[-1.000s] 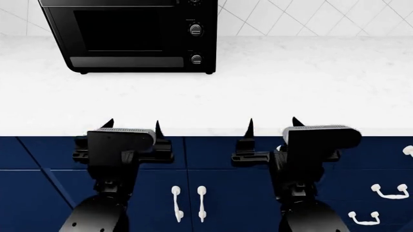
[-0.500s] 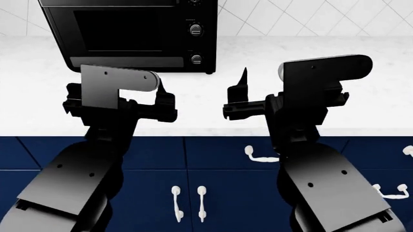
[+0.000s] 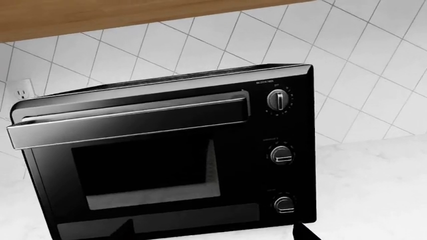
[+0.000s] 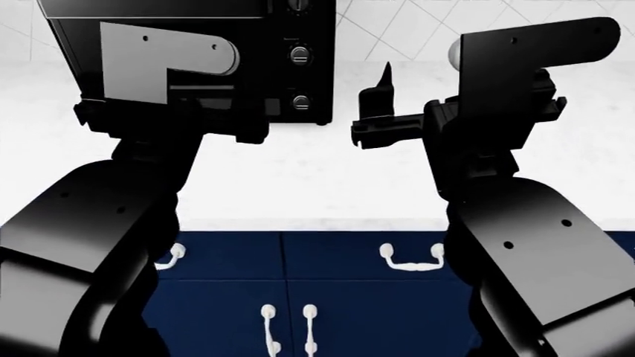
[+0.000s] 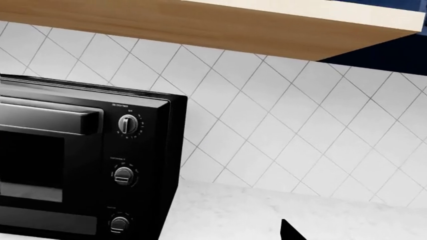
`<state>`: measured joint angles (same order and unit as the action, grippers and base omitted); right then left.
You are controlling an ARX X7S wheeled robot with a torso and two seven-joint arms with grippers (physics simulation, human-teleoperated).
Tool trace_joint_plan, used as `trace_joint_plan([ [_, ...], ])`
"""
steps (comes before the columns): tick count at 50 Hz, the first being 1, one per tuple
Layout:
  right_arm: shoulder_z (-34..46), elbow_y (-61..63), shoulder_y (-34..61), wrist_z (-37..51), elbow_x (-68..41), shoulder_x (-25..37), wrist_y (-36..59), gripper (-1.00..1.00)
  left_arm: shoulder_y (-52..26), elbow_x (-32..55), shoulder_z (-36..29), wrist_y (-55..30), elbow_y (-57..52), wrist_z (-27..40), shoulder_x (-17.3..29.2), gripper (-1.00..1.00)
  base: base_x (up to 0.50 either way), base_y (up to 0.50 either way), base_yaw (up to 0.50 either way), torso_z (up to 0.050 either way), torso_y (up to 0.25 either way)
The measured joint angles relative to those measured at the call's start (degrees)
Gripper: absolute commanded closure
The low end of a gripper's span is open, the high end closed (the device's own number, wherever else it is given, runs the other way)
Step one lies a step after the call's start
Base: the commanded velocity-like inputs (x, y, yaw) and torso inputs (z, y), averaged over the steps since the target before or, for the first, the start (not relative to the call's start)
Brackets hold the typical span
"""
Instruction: Open the toaster oven door.
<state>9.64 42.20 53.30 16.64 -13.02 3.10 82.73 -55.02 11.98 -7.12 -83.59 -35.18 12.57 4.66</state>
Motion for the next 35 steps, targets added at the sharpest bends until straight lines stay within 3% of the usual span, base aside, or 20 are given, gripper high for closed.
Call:
trace_joint_plan([
  [27,-1.49,0.04,1.72,0.88,-2.61,0.64,0.77,-1.0,-2.16,1.1,2.45,-1.6,-0.31,1.87,0.35,-1.0,0.49,0.0,0.0,0.0,0.001],
  [35,-1.3,0.16,1.7,1.4,-3.18,0.78,0.31,-1.0,-2.24,1.6,3.3,-2.49,-1.49,2.29,0.66,-1.0,0.05,0.0,0.0,0.0,0.0],
])
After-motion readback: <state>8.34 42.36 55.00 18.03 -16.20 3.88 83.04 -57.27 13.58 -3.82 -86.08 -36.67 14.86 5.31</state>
